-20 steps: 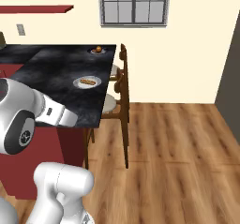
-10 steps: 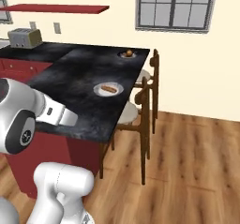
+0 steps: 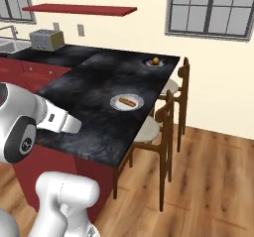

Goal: Pick up the orange and peach from the fridge and place one fruit on each plate on the dining counter.

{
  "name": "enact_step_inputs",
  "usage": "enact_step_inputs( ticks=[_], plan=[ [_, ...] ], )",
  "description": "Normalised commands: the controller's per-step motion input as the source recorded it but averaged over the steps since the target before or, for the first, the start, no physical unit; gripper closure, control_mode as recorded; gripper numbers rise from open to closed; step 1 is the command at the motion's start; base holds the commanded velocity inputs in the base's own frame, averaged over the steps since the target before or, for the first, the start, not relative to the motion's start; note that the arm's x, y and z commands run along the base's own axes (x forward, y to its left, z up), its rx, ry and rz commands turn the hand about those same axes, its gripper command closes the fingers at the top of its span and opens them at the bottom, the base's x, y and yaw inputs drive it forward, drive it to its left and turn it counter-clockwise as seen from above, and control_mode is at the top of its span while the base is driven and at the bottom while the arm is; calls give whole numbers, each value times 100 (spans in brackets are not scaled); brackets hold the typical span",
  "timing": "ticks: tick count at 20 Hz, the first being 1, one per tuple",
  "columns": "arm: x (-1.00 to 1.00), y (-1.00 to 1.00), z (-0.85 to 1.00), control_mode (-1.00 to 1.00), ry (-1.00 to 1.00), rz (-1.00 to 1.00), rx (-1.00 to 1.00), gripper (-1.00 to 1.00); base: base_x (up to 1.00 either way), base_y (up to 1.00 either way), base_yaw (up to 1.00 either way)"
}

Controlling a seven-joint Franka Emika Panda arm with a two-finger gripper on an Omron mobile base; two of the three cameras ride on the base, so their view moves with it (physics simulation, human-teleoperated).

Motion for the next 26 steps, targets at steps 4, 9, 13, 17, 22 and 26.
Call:
enact_step_inputs(
  ticks=[4,9,13,17,22,26],
  plan=[
    [0,0,0,100,0,0,0,100,45,-37,20],
    [0,0,0,100,0,0,0,100,28,-38,16],
    [21,-16,4,-100,0,6,2,100,14,-14,8],
    [77,-32,0,-100,1,2,3,100,0,0,0],
    [99,-11,-3,-100,9,0,1,100,0,0,0],
    [100,0,-26,-100,18,0,0,100,0,0,0]
  ],
)
